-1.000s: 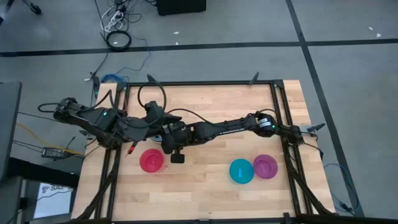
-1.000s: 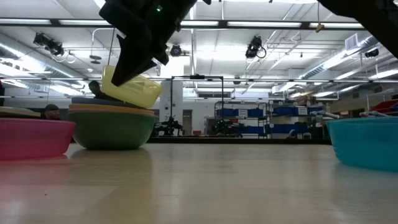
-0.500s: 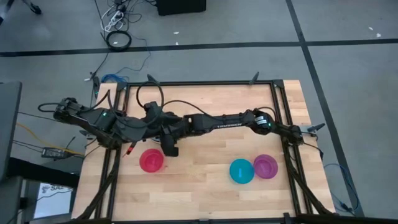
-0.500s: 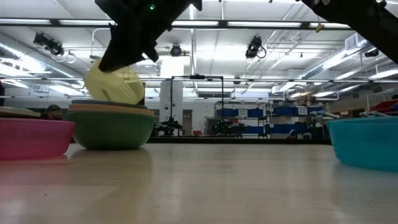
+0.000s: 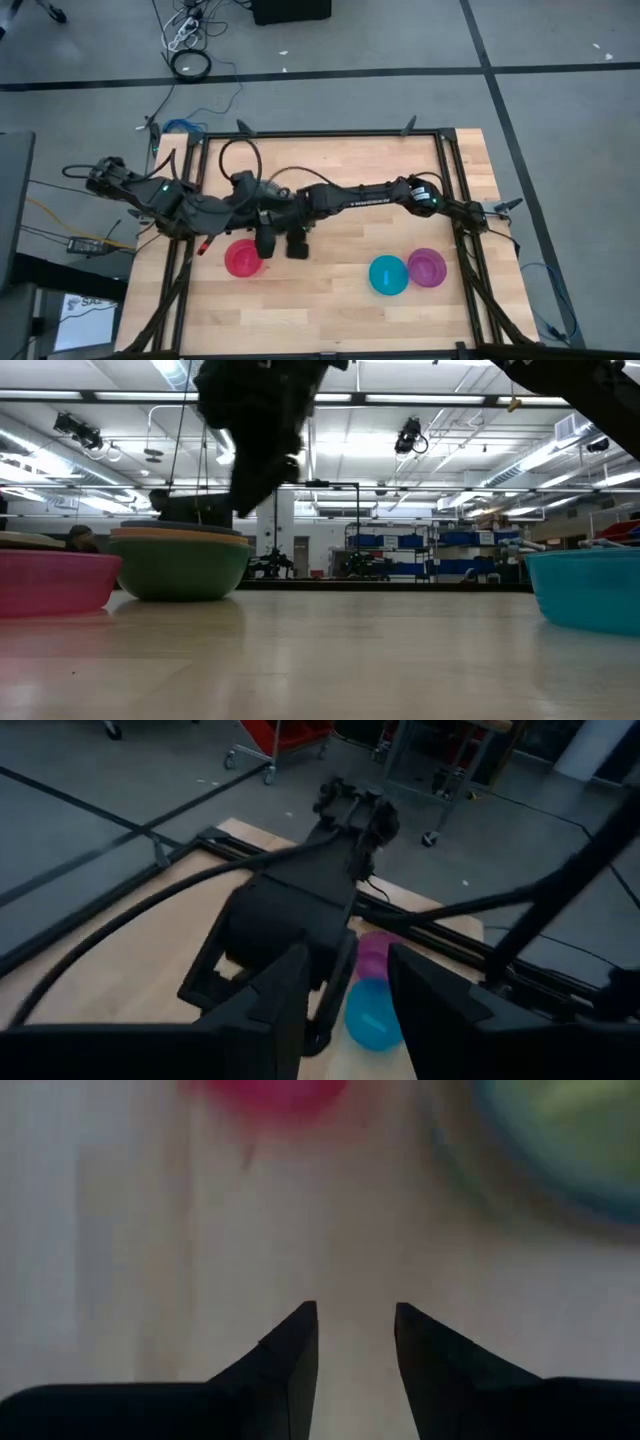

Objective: Nest bowls inside each other
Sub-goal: Stack the light blue bowl on top of the yellow bowl

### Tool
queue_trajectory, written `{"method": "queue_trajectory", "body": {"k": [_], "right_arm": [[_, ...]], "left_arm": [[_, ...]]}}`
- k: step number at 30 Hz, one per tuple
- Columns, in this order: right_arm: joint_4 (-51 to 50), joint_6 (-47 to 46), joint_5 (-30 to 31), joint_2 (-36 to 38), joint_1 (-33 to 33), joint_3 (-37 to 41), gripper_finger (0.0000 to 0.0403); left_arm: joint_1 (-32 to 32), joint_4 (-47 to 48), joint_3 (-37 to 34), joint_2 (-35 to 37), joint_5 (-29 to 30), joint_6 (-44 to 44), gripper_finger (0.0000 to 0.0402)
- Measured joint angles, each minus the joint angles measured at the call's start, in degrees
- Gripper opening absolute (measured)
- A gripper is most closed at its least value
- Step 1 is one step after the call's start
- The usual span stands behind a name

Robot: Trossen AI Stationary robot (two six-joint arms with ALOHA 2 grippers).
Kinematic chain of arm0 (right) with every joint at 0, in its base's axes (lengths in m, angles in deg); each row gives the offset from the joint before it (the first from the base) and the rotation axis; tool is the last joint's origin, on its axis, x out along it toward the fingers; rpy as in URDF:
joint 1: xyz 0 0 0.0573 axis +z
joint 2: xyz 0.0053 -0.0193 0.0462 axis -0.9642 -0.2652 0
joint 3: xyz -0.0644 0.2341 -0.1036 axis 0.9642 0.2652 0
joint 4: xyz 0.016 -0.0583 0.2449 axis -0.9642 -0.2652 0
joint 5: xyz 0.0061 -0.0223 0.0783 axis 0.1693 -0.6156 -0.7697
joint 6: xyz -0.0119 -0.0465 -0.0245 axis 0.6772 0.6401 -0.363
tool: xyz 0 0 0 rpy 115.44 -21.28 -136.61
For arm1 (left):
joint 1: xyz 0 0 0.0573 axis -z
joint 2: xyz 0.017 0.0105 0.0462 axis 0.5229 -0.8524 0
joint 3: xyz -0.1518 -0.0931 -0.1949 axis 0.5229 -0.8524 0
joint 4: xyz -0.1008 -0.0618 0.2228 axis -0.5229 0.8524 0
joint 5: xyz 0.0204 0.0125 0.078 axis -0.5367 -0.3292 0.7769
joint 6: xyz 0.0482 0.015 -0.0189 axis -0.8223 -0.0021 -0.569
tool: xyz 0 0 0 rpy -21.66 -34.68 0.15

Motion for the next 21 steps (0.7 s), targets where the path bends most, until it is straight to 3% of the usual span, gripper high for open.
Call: {"method": "queue_trajectory", "body": {"k": [5,9,15,21], "right_arm": [[-13.97,-0.39,1.81,2.66,5.8,0.04,0.0122],[-23.88,-4.69,4.93,6.46,11.39,0.04,0.0121],[-24.68,-14.52,13.31,13.19,19.02,2.71,0.0121],[-24.92,-22.86,16.38,16.87,21.18,10.76,0.0121]], "left_arm": [[3.85,5.91,0.02,0.02,-0.74,6.06,0.0147],[7.46,15.73,0.04,0.0,-0.75,15.78,0.0147],[12.86,33.53,0.04,-1.35,2.78,33.52,0.0147],[16.73,38.37,0.04,-4.45,2.89,40.58,0.0147]]}}
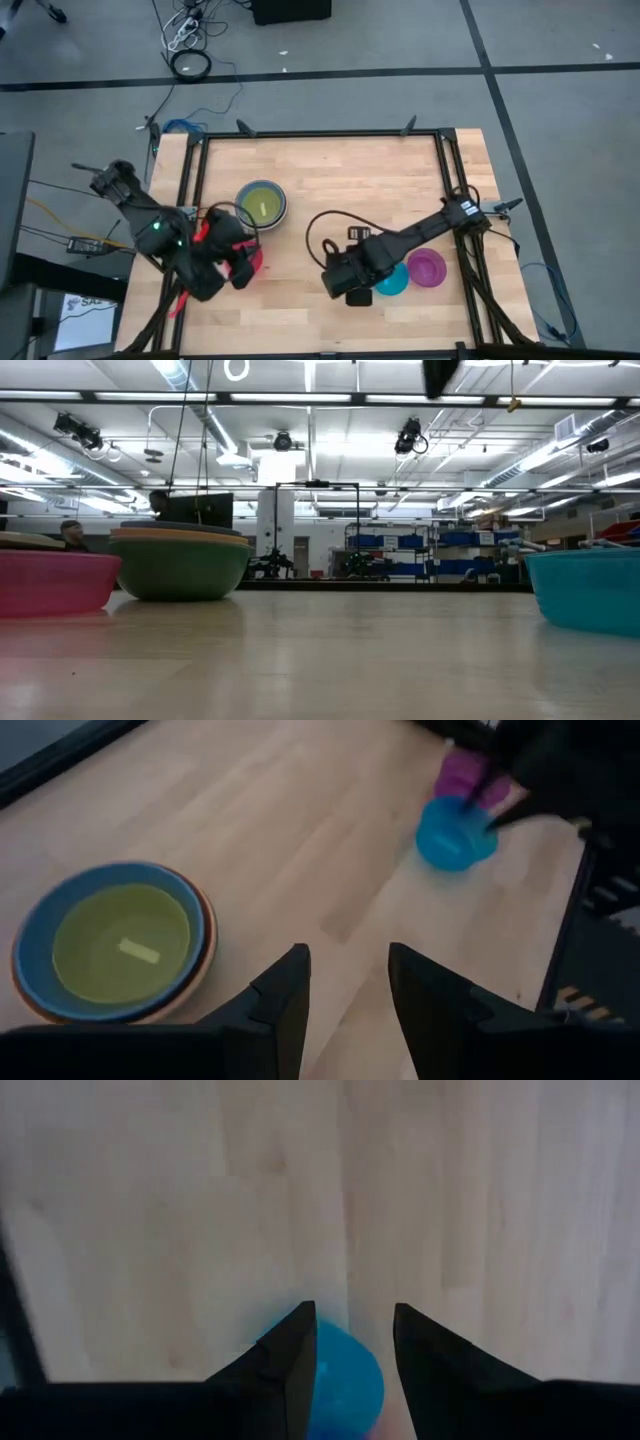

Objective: Nest bowls inside each other
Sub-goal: Stack the light blue bowl on top of the yellow bowl

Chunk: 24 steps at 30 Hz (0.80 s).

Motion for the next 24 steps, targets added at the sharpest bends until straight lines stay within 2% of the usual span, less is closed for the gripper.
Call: {"method": "queue_trajectory", "body": {"k": [5,13,17,24], "right_arm": [[1.72,-5.12,-4.96,3.7,0.92,13.17,0.0121],[18.49,-13.0,-10.88,12.08,3.68,31.31,0.0121],[27.83,-16.63,-14.11,14.52,4.45,38.28,0.0121],[37.3,-20.25,-17.53,14.51,6.39,46.42,0.0121]], "left_arm": [[2.9,0.59,0.0,-2.6,-0.2,3.03,0.0147],[4.44,0.7,0.0,-5.36,0.16,6.11,0.0147],[4.44,0.61,0.0,-6.22,0.5,6.32,0.0147],[4.44,0.52,0.0,-6.29,1.68,6.32,0.0147]]}}
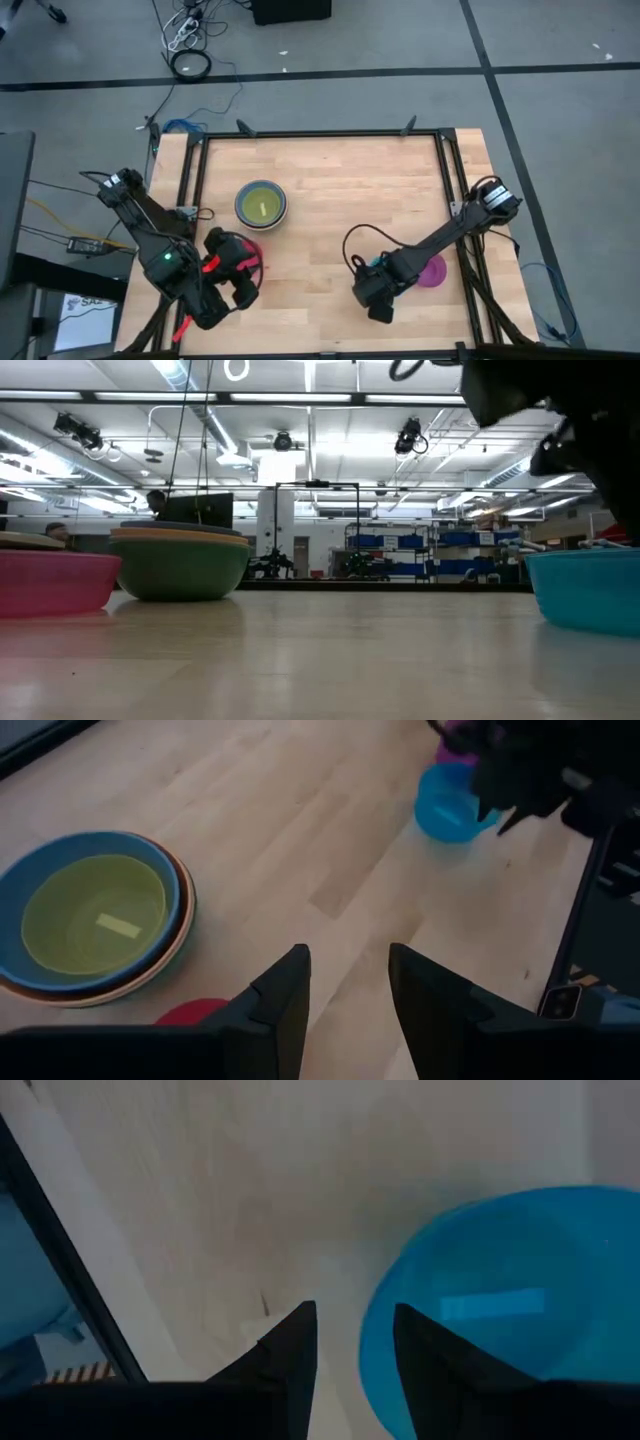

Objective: Nest bowls inside each other
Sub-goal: Stack the light blue bowl on top of the yellow bowl

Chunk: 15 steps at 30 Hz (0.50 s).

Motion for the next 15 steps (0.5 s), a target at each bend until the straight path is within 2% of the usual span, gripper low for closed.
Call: {"method": "queue_trajectory", "body": {"k": [5,11,15], "right_arm": [[5.1,-0.89,1.56,0.0,0.18,5.07,0.0121],[15.77,1.13,2.16,-0.02,-1.5,11.32,0.0116],[16.57,6.41,1.32,-0.01,-4.2,11.17,0.0068]], "left_arm": [[0.0,0.16,0.0,0.0,1.27,-0.01,0.0147],[0.0,0.53,0.0,0.0,2.47,-0.04,0.0147],[0.0,1.22,0.0,0.0,2.98,-0.04,0.0147]]}}
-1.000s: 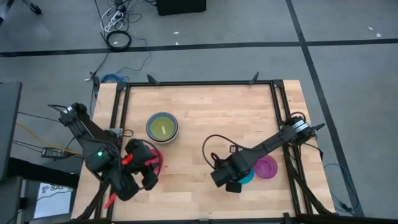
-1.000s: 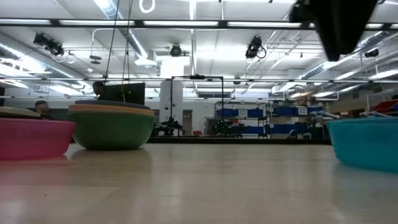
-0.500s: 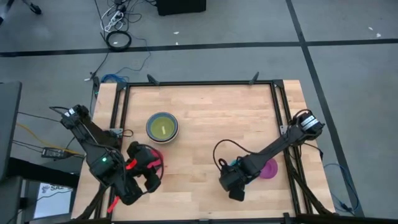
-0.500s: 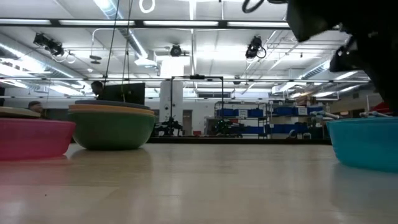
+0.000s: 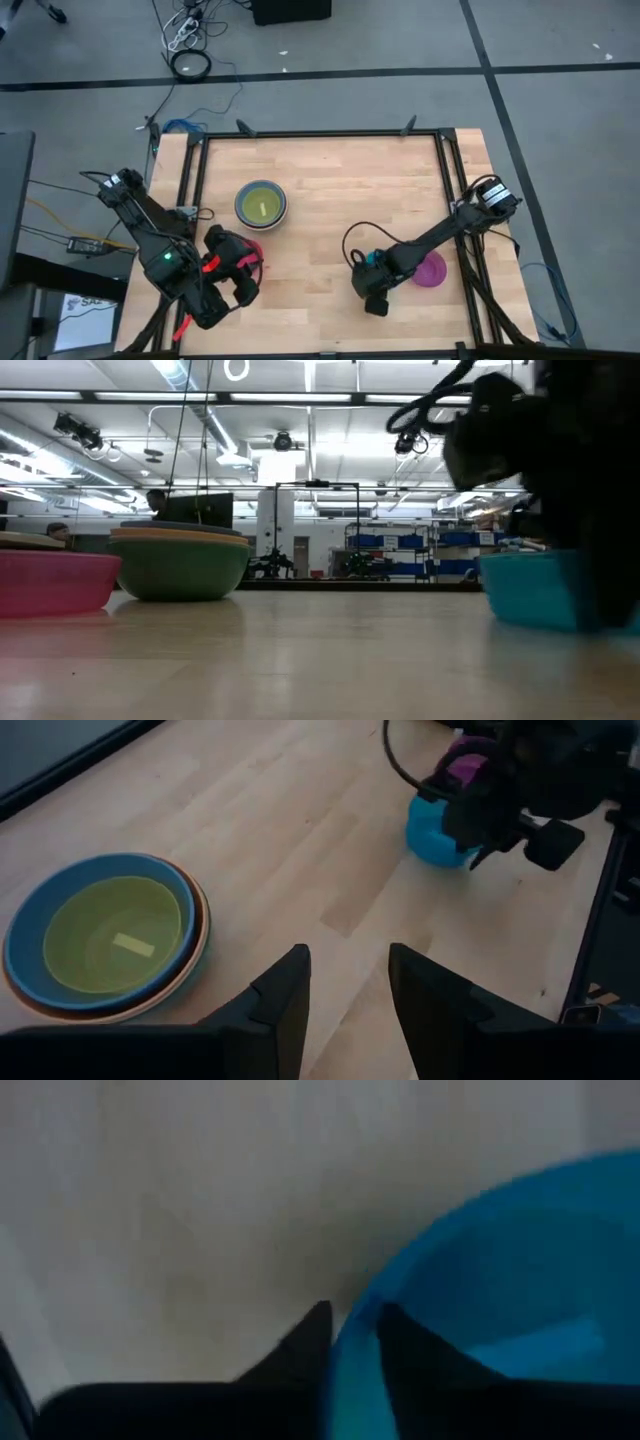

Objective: Nest bowls inside each other
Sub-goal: Stack the light blue bowl on top of the yellow bowl

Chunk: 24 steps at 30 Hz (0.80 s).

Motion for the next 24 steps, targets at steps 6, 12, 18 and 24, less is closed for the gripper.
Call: {"method": "queue_trajectory", "body": {"k": [6,12,18,24], "right_arm": [[-7.28,11.41,2.06,-0.01,-3.11,-6.78,0.0004],[-10.94,27.83,13.57,-0.06,-11.17,-17.51,0.0001],[9.68,39.52,10.57,-0.06,-20.17,-21.05,0.0],[24.33,44.25,8.31,-0.08,-25.33,-21.07,0.0]], "left_arm": [[0.0,0.01,0.0,0.0,1.34,-0.01,0.0147],[-0.02,-0.55,1.08,0.2,5.73,-0.22,0.0147],[0.0,-2.21,7.36,0.28,12.61,-2.82,0.0147],[0.0,-2.53,11.98,0.31,14.43,-7.55,0.0147]]}}
